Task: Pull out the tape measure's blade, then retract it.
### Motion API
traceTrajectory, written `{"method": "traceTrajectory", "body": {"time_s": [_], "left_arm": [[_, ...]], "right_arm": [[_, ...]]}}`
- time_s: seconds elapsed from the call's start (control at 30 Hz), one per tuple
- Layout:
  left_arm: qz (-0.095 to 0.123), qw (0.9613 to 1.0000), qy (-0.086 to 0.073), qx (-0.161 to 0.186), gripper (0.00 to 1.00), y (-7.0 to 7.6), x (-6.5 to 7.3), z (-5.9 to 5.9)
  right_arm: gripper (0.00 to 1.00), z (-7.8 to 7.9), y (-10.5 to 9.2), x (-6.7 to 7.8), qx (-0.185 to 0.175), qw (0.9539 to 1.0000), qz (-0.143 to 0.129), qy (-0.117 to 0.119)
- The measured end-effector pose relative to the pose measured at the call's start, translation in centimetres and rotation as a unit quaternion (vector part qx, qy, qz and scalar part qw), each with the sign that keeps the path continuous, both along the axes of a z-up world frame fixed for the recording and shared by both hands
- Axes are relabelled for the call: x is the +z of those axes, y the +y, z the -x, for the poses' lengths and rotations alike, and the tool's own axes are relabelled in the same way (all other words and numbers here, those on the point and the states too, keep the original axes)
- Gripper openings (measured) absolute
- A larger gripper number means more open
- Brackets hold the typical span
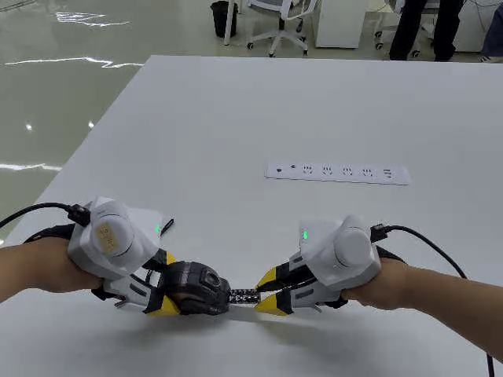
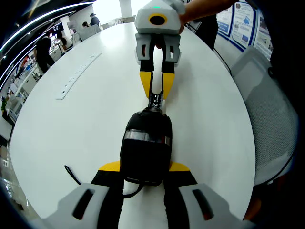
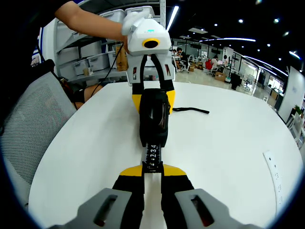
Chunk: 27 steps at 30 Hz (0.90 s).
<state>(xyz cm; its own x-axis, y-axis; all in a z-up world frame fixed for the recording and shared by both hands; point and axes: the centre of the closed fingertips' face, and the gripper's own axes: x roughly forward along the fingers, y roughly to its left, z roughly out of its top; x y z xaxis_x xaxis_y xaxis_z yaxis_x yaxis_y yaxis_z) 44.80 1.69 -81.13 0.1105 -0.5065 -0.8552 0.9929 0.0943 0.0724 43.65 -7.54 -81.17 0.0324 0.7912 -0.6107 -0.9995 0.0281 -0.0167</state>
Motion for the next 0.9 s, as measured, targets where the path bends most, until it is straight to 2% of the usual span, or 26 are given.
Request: {"method": "traceTrajectory", "body": {"time_s": [0.9], "left_arm": [[-0.001, 1.0000, 0.000, 0.001, 0.27, -0.12, 0.10, 0.17]], "right_arm": [[0.11, 0.09, -0.49, 0.13, -0.001, 1.0000, -0.003, 0.003]]}}
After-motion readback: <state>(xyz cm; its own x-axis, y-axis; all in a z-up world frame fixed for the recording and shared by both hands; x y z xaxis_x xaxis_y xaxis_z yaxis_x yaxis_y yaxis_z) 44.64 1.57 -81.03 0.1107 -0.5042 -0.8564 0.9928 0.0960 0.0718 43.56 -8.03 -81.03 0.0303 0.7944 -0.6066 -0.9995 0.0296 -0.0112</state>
